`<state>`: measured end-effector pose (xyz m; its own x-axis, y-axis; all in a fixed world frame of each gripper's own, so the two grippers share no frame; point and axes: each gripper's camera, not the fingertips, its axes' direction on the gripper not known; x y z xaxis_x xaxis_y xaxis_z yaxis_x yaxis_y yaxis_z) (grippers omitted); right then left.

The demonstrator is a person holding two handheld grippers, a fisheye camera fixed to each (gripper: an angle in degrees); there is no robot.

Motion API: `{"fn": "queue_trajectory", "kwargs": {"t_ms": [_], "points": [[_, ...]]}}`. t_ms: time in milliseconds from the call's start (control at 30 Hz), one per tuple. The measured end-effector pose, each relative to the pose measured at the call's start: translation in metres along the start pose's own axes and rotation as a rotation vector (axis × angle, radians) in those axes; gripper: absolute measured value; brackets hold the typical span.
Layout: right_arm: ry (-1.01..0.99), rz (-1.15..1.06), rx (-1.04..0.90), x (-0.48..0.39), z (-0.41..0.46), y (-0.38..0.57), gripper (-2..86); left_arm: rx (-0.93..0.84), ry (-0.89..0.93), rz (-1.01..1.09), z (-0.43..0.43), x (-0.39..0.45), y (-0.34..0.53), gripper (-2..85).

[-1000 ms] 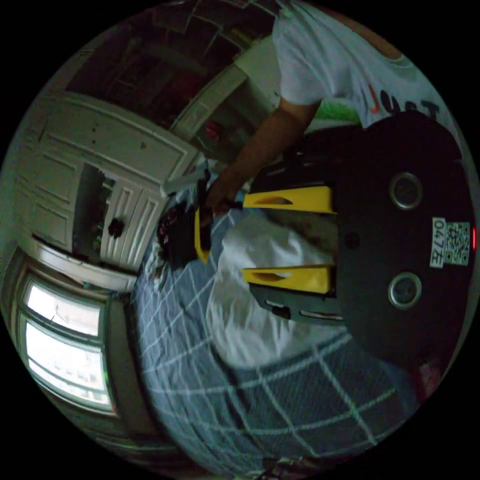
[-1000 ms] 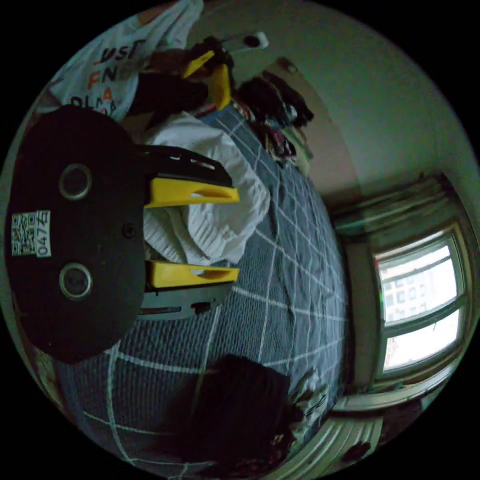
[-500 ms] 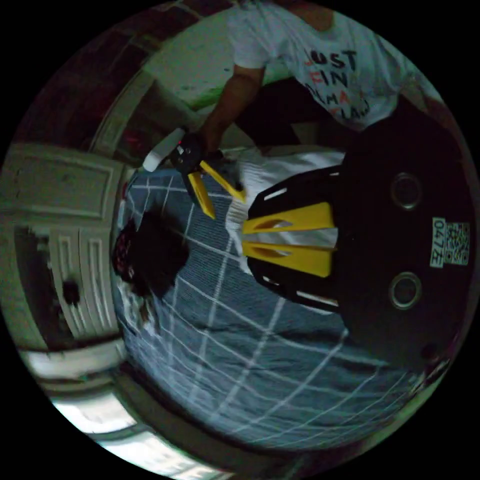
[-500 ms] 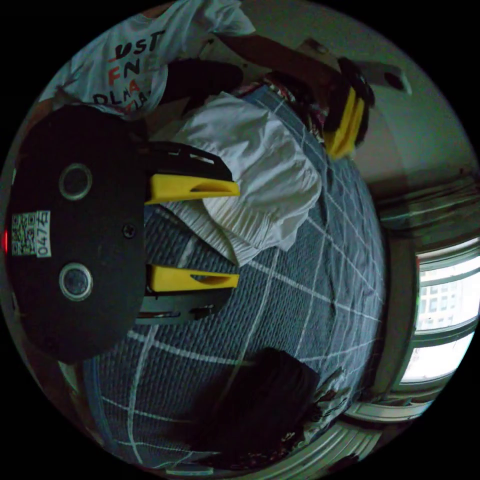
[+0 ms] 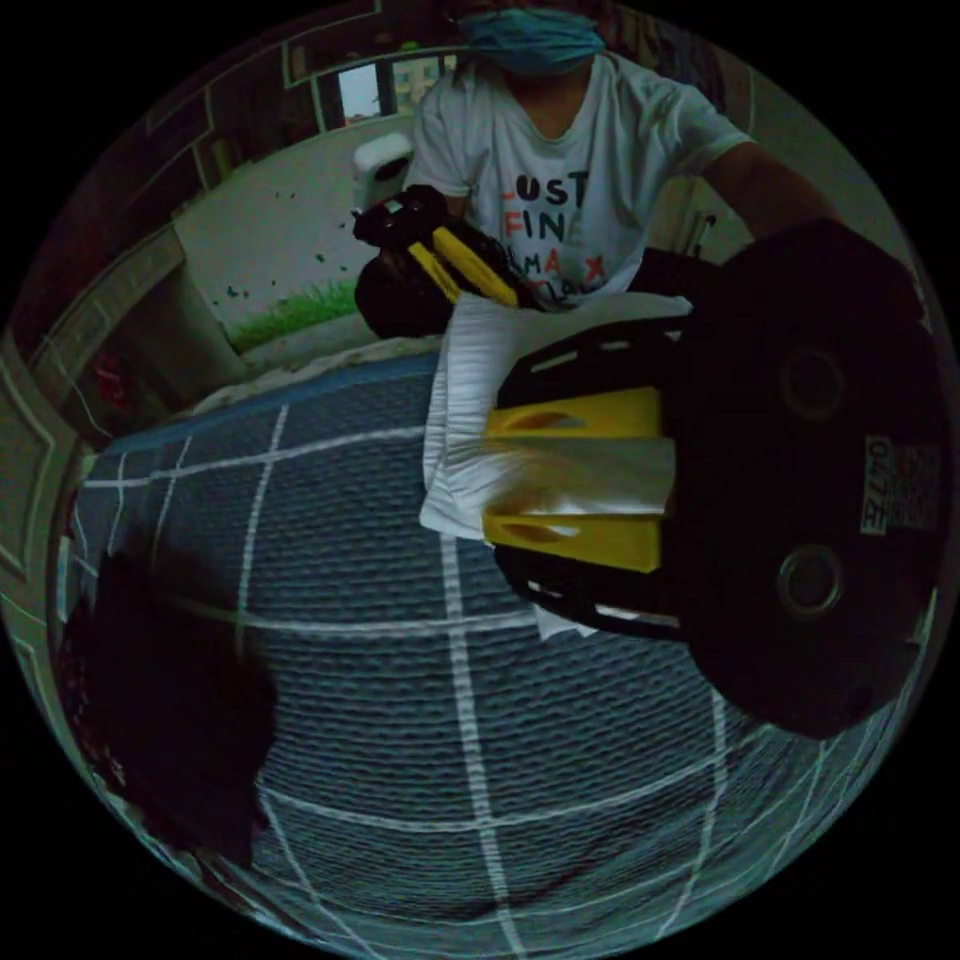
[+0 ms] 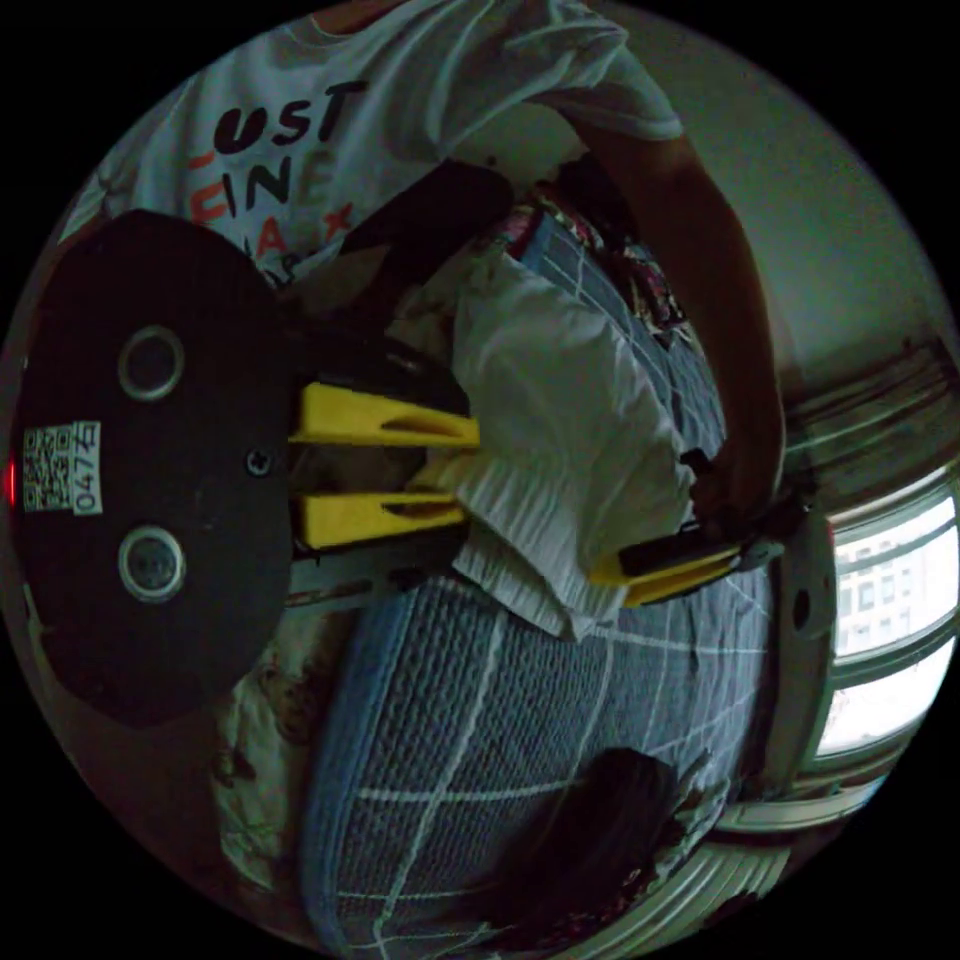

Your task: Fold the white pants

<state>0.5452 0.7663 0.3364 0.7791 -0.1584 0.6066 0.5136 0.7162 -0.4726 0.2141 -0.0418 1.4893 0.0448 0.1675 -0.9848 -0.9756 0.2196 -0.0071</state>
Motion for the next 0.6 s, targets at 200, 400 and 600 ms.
{"fn": "queue_trajectory", "kwargs": {"t_ms": [200,400,600], "points": [[0.103,-0.113,0.041,-0.054,-0.036,0.009,1.1,0.206,-0.002,0.023,-0.044,0.005,0.014,2.9],[0.3,-0.342,0.133,-0.155,-0.075,0.011,0.6,0.648,-0.297,-0.013,-0.091,0.091,0.122,2.4],[0.396,-0.478,0.13,-0.225,-0.077,0.02,0.4,0.642,-0.404,0.03,-0.094,0.113,0.146,3.2]]}}
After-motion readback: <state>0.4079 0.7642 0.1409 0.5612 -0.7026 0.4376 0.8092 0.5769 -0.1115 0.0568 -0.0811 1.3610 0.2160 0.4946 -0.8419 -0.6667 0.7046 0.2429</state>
